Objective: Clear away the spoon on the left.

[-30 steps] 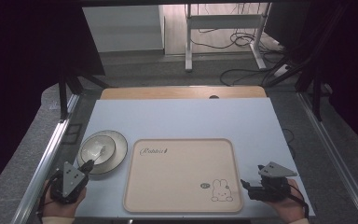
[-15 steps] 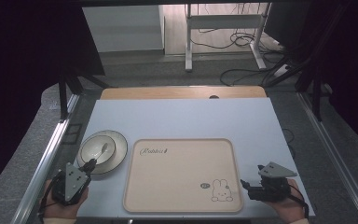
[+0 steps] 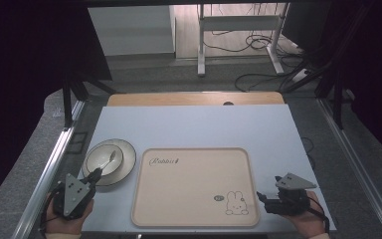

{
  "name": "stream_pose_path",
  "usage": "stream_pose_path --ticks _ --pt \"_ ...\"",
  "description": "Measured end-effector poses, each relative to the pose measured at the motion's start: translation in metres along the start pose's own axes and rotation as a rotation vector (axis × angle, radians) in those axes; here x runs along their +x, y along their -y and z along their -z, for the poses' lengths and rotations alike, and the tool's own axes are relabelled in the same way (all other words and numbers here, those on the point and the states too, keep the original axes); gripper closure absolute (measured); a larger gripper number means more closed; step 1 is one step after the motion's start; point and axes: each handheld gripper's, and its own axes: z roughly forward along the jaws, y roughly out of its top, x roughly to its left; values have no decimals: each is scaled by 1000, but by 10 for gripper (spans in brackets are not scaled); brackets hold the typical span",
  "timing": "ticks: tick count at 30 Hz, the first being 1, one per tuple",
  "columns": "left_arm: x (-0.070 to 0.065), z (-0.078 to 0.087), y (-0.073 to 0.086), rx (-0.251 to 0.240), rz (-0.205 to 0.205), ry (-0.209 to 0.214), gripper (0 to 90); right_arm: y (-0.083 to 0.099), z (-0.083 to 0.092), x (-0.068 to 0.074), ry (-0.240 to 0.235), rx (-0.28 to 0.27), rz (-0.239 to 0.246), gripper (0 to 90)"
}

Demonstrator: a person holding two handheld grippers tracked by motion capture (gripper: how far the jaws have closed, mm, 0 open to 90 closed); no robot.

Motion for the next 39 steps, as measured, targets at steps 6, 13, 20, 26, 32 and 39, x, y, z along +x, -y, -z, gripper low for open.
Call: stream_pose_path --ticks 6,13,20,26,32,39 --pt "-2 2 -3 -20 9 10 896 0 0 0 -2 -1 1 175" --pt "-4 4 -7 -37 18 21 896 0 0 0 1 0 5 175" --pt "-5 6 -9 -49 18 26 896 0 0 0 1 2 7 175" --pt "-10 7 -14 -64 10 32 896 1 0 0 2 1 7 176" --pt "-12 7 -15 -70 14 32 895 1 0 0 0 3 6 175" --pt "-13 8 -17 -74 11 41 895 1 0 0 2 1 5 175"
